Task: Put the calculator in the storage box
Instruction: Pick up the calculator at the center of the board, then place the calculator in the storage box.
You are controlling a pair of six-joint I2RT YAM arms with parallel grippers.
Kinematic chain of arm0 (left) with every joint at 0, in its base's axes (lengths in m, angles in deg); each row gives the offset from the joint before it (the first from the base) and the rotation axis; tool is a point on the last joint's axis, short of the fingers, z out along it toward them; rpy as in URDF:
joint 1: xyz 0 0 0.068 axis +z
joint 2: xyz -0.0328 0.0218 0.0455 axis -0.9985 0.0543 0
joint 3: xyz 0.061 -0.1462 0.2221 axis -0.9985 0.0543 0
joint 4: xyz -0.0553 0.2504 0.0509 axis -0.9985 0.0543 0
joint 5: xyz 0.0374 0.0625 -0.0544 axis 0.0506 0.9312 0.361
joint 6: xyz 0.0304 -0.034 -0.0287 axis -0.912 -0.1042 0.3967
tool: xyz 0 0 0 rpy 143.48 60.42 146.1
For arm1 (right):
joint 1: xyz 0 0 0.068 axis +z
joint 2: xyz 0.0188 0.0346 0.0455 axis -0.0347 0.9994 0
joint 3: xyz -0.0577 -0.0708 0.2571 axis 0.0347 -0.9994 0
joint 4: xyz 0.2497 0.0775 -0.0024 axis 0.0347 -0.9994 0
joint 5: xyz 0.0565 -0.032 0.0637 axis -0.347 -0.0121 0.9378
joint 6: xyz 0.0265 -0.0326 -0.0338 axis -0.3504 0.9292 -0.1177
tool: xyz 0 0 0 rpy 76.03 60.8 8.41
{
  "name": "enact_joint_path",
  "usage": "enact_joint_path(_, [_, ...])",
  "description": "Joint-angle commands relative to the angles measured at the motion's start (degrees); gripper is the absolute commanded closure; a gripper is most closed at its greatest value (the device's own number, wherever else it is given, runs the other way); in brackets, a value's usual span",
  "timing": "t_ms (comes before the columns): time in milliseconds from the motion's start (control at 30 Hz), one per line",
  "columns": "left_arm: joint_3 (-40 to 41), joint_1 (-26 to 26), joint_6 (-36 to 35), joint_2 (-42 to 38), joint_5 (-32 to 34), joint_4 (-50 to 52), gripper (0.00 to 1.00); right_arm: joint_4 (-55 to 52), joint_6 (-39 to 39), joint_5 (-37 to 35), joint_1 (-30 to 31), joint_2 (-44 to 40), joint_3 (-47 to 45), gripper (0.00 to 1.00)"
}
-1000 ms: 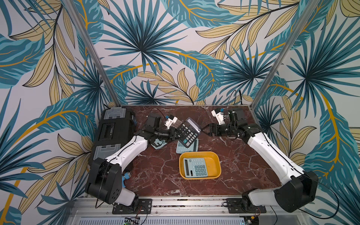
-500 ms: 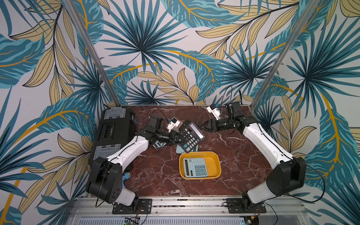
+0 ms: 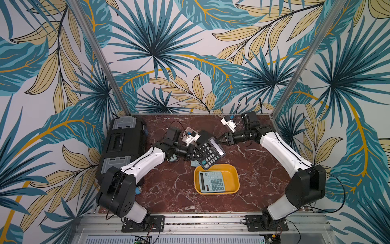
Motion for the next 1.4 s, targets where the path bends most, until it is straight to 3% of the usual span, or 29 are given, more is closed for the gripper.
enact_joint_path(0, [-1.58,-0.12,-1.84,0.13,-1.98,-1.69,0.94,-1.05,1.67,1.75,-0.07,-0.4,-2.0,0.61])
enact_joint_path(267, [-1.72,-0.16,-1.93,-0.07,-2.23,-1.6,0.94,-1.44,2.67,0.13,-0.12,-1.26,-4.33,0.62])
enact_joint_path(567, [-2.09,-0.1,-3.0,-0.09,-1.92,-0.37,0.94,-1.49,2.89,1.12,-0.21,-2.7,-4.7,0.83])
enact_joint_path(667, [-2.48,-0.16,-3.71,0.09,-1.19,0.51,0.8,-1.41,2.47,1.64,-0.3,-3.12,-4.91,0.9])
enact_joint_path(800, [-2.67,-0.15,-4.43,0.02,0.94,2.99,0.51,-1.32,1.19,1.16,-0.31,-3.66,-5.74,1.0])
enact_joint_path(1033, [-3.78,1.63,-6.21,-2.8,9.96,8.63,0.02,-1.01,-2.52,-2.92,-0.39,-6.75,-9.59,1.0])
enact_joint_path(1233, [-5.99,3.2,-6.42,-8.21,28.25,16.57,0.0,1.1,-10.21,-9.83,-0.39,-12.01,-17.22,1.0])
enact_joint_path(1367, [-4.03,3.13,-3.86,-12.9,38.01,15.2,0.0,3.42,-15.69,-13.88,-0.39,-17.64,-23.79,1.0])
